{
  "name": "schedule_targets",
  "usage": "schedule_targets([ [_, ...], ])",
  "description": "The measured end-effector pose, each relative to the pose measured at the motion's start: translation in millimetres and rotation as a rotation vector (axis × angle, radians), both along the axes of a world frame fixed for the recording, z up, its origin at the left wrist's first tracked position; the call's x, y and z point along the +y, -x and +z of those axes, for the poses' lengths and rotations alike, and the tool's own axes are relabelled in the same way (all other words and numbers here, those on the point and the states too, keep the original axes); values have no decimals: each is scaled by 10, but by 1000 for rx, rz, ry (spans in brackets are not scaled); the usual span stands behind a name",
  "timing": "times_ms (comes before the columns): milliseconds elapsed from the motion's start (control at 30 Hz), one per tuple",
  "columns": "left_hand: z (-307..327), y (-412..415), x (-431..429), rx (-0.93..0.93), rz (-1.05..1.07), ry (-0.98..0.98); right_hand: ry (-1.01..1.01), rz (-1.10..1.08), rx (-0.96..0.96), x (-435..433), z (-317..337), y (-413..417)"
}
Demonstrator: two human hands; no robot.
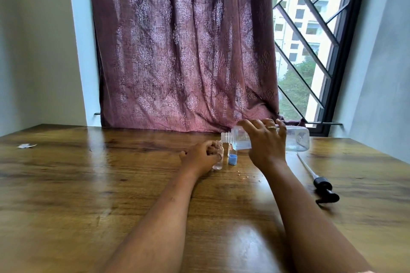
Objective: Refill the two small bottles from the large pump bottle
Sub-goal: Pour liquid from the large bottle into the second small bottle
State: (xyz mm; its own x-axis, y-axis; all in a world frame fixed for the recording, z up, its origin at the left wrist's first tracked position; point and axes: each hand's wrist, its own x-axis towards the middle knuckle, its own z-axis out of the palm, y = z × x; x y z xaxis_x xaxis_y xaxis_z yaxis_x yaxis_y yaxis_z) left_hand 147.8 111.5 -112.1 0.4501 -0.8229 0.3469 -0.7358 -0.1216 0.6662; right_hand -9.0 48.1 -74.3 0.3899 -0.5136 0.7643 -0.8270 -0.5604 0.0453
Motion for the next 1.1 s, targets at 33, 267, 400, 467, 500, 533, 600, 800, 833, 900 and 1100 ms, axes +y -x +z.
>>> schedule_targets([
  [33, -3, -5, 0, 3, -2, 1, 2, -2, 0, -1, -1, -2],
  [267, -16, -47, -35, 88, -75, 5, 2, 4, -13, -21, -12, -11],
  [400, -25, -46, -33, 130, -101, 14, 5, 8, -17, -23, -12, -13],
  [467, -33, -49, -35, 120, -81, 18, 2, 15, -23, -27, -10, -13],
  [500, -23, -32, -20, 92, -57, 23, 1, 16, -24, -28, -9, -13],
  [533, -14, -15, -6, 63, -35, 23, 1, 15, -23, -28, -10, -11],
  [600, 6, 12, 19, 40, -21, 16, 3, 14, -22, -28, -16, -14],
  [800, 15, 27, 28, 41, -2, 13, -8, 22, -17, -20, -7, -8],
  [833, 15, 30, 31, 44, -4, 14, -10, 22, -16, -17, -3, -7],
  [900, 7, 24, 25, 52, -9, 18, -9, 22, -20, -13, -3, -6],
  [1100, -1, 8, 17, 61, -23, 18, -16, 27, -17, -4, 3, 2],
])
